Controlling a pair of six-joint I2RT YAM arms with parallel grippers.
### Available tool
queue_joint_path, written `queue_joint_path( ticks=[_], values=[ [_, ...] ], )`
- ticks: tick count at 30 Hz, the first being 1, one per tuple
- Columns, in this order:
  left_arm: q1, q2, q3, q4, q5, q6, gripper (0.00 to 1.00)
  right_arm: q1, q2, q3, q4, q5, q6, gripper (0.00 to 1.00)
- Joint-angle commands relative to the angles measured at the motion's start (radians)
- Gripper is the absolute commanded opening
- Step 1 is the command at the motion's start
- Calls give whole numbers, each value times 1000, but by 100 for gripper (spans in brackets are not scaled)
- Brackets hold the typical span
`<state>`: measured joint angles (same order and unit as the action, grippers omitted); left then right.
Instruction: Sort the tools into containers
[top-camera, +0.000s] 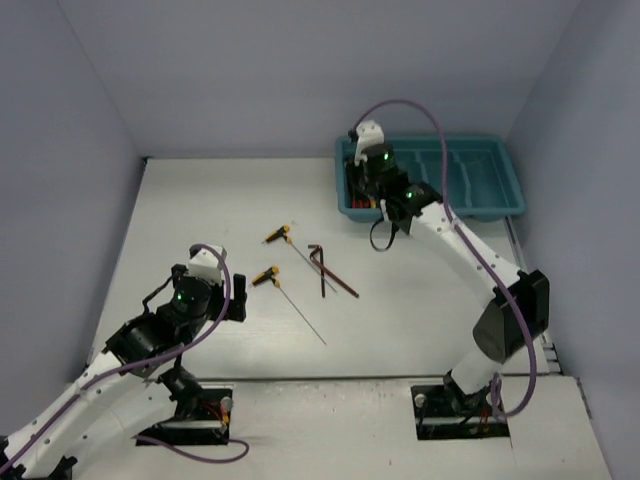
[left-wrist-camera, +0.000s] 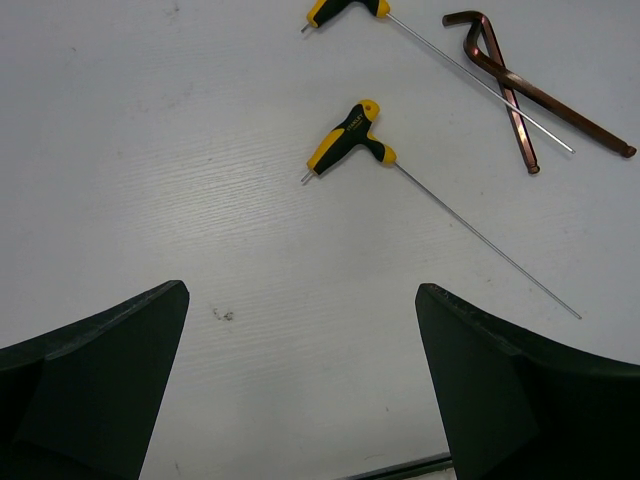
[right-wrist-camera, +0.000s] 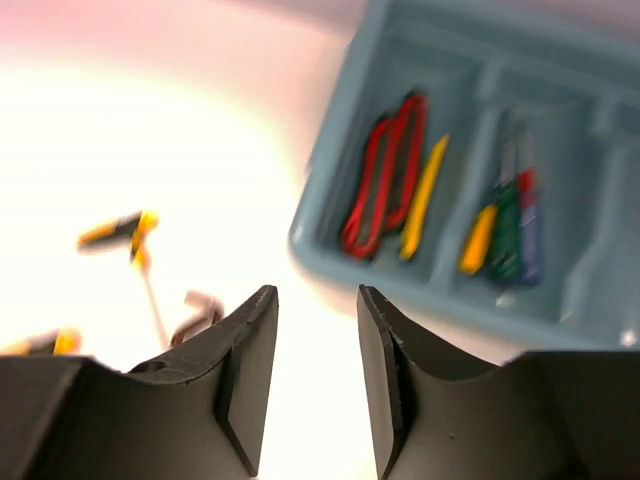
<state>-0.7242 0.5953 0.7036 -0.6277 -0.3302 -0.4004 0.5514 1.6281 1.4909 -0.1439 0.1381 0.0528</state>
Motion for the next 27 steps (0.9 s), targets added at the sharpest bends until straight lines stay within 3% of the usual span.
queue_joint_path(
  ticks=[1, 12, 27],
  values=[
    [6, 6, 39, 33, -2, -3, 97, 28, 2, -140, -12, -84, 29, 33],
    [6, 11, 39, 33, 17, -6, 97, 108, 97, -351, 27, -186, 45, 34],
    [6, 9, 39, 31, 14, -5, 98, 134, 223, -347, 71, -235, 32, 33]
  ],
)
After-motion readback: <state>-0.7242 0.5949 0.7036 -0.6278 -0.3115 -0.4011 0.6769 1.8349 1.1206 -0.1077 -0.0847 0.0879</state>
